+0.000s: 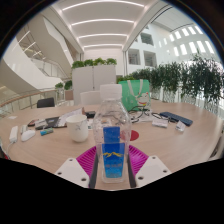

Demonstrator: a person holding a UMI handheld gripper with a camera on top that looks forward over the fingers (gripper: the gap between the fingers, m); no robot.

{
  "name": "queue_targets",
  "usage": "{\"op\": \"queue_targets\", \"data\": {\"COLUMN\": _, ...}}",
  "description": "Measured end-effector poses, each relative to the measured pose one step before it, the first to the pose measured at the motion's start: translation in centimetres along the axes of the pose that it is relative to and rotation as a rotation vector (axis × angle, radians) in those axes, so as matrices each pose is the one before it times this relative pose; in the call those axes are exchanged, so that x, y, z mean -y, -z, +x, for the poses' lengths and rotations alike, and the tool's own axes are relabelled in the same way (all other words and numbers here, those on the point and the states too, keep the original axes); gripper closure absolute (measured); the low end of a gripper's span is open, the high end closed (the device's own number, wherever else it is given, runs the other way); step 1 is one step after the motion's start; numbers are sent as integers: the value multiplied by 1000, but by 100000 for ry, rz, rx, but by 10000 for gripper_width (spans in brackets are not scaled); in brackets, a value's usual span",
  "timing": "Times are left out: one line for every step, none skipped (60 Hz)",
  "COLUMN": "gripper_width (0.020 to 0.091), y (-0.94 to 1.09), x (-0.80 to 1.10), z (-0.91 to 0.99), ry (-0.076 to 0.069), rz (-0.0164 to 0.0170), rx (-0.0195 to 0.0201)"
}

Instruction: Pour water

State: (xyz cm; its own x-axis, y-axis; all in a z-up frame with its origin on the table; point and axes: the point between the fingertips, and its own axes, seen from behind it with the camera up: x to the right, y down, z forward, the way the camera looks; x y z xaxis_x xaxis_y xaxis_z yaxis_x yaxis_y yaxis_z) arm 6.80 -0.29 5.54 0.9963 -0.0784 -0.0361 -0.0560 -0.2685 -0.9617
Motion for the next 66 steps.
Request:
{"op": "queue_targets", "data": {"gripper_width": 652, "y": -28, "x": -24, "z": 7, "ry": -684, "rz": -354, "rx": -82}}
{"op": "queue_targets", "data": {"gripper_width": 666, "y": -23, "x": 24, "z": 81, "ry": -715, "rz": -462, "rx": -275}}
{"op": "queue_targets", "data": {"gripper_width": 668, "y": -15, "x": -53, "z": -6, "ry": -539, "rz": -814, "rx": -79}}
{"op": "queue_targets", "data": {"gripper_width": 668, "y": -19, "x": 20, "z": 41, "ry": -380, "rz": -517, "rx": -281}}
{"op": "queue_targets", "data": {"gripper_width": 696, "y": -55, "x": 13, "z": 46, "ry": -437, "rz": -486, "rx": -346}}
{"op": "queue_targets", "data": {"gripper_width": 686, "y": -57, "x": -10, "z": 48, "ry": -443, "rz": -523, "rx": -363}}
{"op": "queue_targets", "data": {"gripper_width": 696, "y": -43, "x": -12, "z": 33, "ry": -675, "rz": -710, "rx": -421}}
{"op": "queue_targets", "data": {"gripper_width": 714, "y": -42, "x": 4, "z": 8, "ry": -717, "rz": -887, "rx": -248}}
{"op": "queue_targets", "data": {"gripper_width": 713, "y": -67, "x": 51, "z": 43, "ry": -758, "rz": -745, "rx": -558}}
{"op": "queue_targets", "data": {"gripper_width": 714, "y": 15, "x": 178, "z": 354, "ry": -675, "rz": -638, "rx": -633}}
{"op": "queue_targets", "data": {"gripper_width": 730, "y": -161, "x": -136, "z": 24, "ry": -284, "rz": -161, "rx": -1037}}
{"op": "queue_targets", "data": {"gripper_width": 739, "y": -75, "x": 48, "z": -10, "ry": 190, "rz": -597, "rx": -917}}
{"op": "queue_targets", "data": {"gripper_width": 740, "y": -20, "x": 146, "z": 156, "ry": 630, "rz": -563, "rx": -998}}
{"op": "queue_targets", "data": {"gripper_width": 741, "y": -30, "x": 197, "z": 196, "ry": 1152, "rz": -714, "rx": -810}}
{"op": "queue_targets", "data": {"gripper_width": 753, "y": -32, "x": 262, "z": 196, "ry": 1253, "rz": -690, "rx": -785}}
{"op": "queue_targets", "data": {"gripper_width": 774, "y": -68, "x": 331, "z": 195, "ry": 1545, "rz": -744, "rx": -652}}
{"op": "queue_targets", "data": {"gripper_width": 774, "y": 3, "x": 462, "z": 237, "ry": 1493, "rz": -279, "rx": -909}}
{"op": "queue_targets", "data": {"gripper_width": 774, "y": -37, "x": 490, "z": 174, "ry": 1832, "rz": -140, "rx": -838}}
{"op": "queue_targets", "data": {"gripper_width": 774, "y": 119, "x": 865, "z": 818, "ry": 1934, "rz": -446, "rx": -546}}
{"op": "queue_targets", "data": {"gripper_width": 774, "y": -63, "x": 595, "z": 248, "ry": 2585, "rz": -161, "rx": -1133}}
{"op": "queue_targets", "data": {"gripper_width": 775, "y": -184, "x": 456, "z": -220, "ry": 3132, "rz": 232, "rx": -1762}}
{"op": "queue_targets", "data": {"gripper_width": 774, "y": -96, "x": 786, "z": 104, "ry": 3177, "rz": 191, "rx": -858}}
{"op": "queue_targets", "data": {"gripper_width": 774, "y": -41, "x": 875, "z": 116, "ry": 3413, "rz": 544, "rx": -863}}
{"op": "queue_targets", "data": {"gripper_width": 774, "y": -96, "x": 959, "z": 203, "ry": 3796, "rz": 726, "rx": -1084}}
{"op": "queue_targets", "data": {"gripper_width": 775, "y": -23, "x": 1104, "z": 729, "ry": 4237, "rz": 452, "rx": -600}}
{"op": "queue_targets", "data": {"gripper_width": 774, "y": -398, "x": 902, "z": 498, "ry": 5323, "rz": 370, "rx": -1286}}
{"op": "queue_targets", "data": {"gripper_width": 775, "y": -410, "x": 520, "z": -554, "ry": 6021, "rz": 860, "rx": -2798}}
{"op": "queue_targets", "data": {"gripper_width": 775, "y": -239, "x": 809, "z": 235, "ry": 6933, "rz": 186, "rx": -1892}}
{"op": "queue_targets", "data": {"gripper_width": 776, "y": -316, "x": 827, "z": 266, "ry": 7450, "rz": 101, "rx": -2185}}
{"op": "queue_targets", "data": {"gripper_width": 775, "y": -192, "x": 1004, "z": 1205, "ry": 7922, "rz": -127, "rx": -1409}}
{"op": "queue_targets", "data": {"gripper_width": 775, "y": -423, "x": 746, "z": 244, "ry": 7777, "rz": -26, "rx": -2436}}
{"op": "queue_targets", "data": {"gripper_width": 776, "y": -380, "x": 640, "z": 173, "ry": 7810, "rz": -164, "rx": -2144}}
{"op": "queue_targets", "data": {"gripper_width": 775, "y": -415, "x": 395, "z": 643, "ry": 7627, "rz": -353, "rx": -874}}
{"op": "queue_targets", "data": {"gripper_width": 775, "y": -1069, "x": 209, "z": -847, "ry": 6687, "rz": 554, "rx": -1908}}
{"op": "queue_targets", "data": {"gripper_width": 775, "y": -365, "x": 633, "z": -227, "ry": 8271, "rz": -370, "rx": -1089}}
{"op": "queue_targets", "data": {"gripper_width": 776, "y": -367, "x": 649, "z": -104, "ry": 8281, "rz": -88, "rx": -972}}
{"op": "queue_targets", "data": {"gripper_width": 776, "y": -338, "x": 562, "z": 82, "ry": 8114, "rz": 41, "rx": -1382}}
{"op": "queue_targets", "data": {"gripper_width": 777, "y": -360, "x": 533, "z": 138, "ry": 8185, "rz": 12, "rx": -1384}}
{"op": "queue_targets", "data": {"gripper_width": 776, "y": -392, "x": 545, "z": 106, "ry": 8413, "rz": -101, "rx": -1322}}
{"op": "queue_targets", "data": {"gripper_width": 775, "y": 121, "x": 532, "z": 1188, "ry": 10459, "rz": -1034, "rx": 581}}
{"op": "queue_targets", "data": {"gripper_width": 775, "y": -901, "x": 325, "z": -175, "ry": 5846, "rz": -88, "rx": -2860}}
{"op": "queue_targets", "data": {"gripper_width": 776, "y": -288, "x": 403, "z": 233, "ry": 6786, "rz": -152, "rx": -1283}}
{"op": "queue_targets", "data": {"gripper_width": 776, "y": -349, "x": 325, "z": 142, "ry": 5998, "rz": -129, "rx": -962}}
{"op": "queue_targets", "data": {"gripper_width": 777, "y": -340, "x": 162, "z": 191, "ry": 5659, "rz": -622, "rx": -740}}
{"op": "queue_targets", "data": {"gripper_width": 778, "y": -295, "x": 34, "z": 155, "ry": 5473, "rz": -1058, "rx": -514}}
{"op": "queue_targets", "data": {"gripper_width": 778, "y": -305, "x": 4, "z": 229, "ry": 5133, "rz": -1171, "rx": -616}}
{"op": "queue_targets", "data": {"gripper_width": 776, "y": -231, "x": 1, "z": 311, "ry": 4835, "rz": -1014, "rx": -818}}
{"op": "queue_targets", "data": {"gripper_width": 775, "y": -145, "x": -385, "z": 690, "ry": 4868, "rz": -459, "rx": -590}}
{"op": "queue_targets", "data": {"gripper_width": 777, "y": -264, "x": 3, "z": 219, "ry": 4574, "rz": -1621, "rx": -2061}}
{"op": "queue_targets", "data": {"gripper_width": 776, "y": -155, "x": -43, "z": 265, "ry": 5638, "rz": -1373, "rx": -1210}}
{"op": "queue_targets", "data": {"gripper_width": 776, "y": -91, "x": 74, "z": 150, "ry": 6074, "rz": -659, "rx": -778}}
{"op": "queue_targets", "data": {"gripper_width": 775, "y": -78, "x": 346, "z": 66, "ry": 5827, "rz": 331, "rx": -471}}
{"op": "queue_targets", "data": {"gripper_width": 775, "y": -40, "x": 509, "z": 65, "ry": 5092, "rz": 1158, "rx": -423}}
{"op": "queue_targets", "data": {"gripper_width": 774, "y": -45, "x": 150, "z": 469, "ry": 4832, "rz": 1807, "rx": 509}}
{"op": "queue_targets", "data": {"gripper_width": 774, "y": -88, "x": 623, "z": 227, "ry": 3983, "rz": 1186, "rx": -1223}}
{"op": "queue_targets", "data": {"gripper_width": 775, "y": 29, "x": 422, "z": 194, "ry": 3960, "rz": 1016, "rx": -760}}
{"op": "queue_targets", "data": {"gripper_width": 776, "y": -44, "x": 304, "z": 200, "ry": 3676, "rz": 777, "rx": -759}}
{"op": "queue_targets", "data": {"gripper_width": 776, "y": -19, "x": 222, "z": 233, "ry": 3229, "rz": 438, "rx": -729}}
{"op": "queue_targets", "data": {"gripper_width": 775, "y": 603, "x": 88, "z": 294, "ry": 2594, "rz": 562, "rx": -34}}
{"op": "queue_targets", "data": {"gripper_width": 773, "y": -569, "x": 153, "z": 160, "ry": 1528, "rz": 228, "rx": -437}}
{"op": "queue_targets", "data": {"gripper_width": 774, "y": -98, "x": 115, "z": 95, "ry": 949, "rz": 129, "rx": -420}}
{"op": "queue_targets", "data": {"gripper_width": 775, "y": -59, "x": 120, "z": 2, "ry": 588, "rz": -51, "rx": -7}}
{"op": "queue_targets", "data": {"gripper_width": 775, "y": -54, "x": 131, "z": -50, "ry": 190, "rz": 82, "rx": 311}}
{"op": "queue_targets", "data": {"gripper_width": 775, "y": 74, "x": 120, "z": 54, "ry": 39, "rz": 391, "rx": 639}}
{"op": "queue_targets", "data": {"gripper_width": 775, "y": -233, "x": 199, "z": -90, "ry": -559, "rz": 409, "rx": 468}}
{"op": "queue_targets", "data": {"gripper_width": 774, "y": -173, "x": 170, "z": -91, "ry": -512, "rz": 428, "rx": 360}}
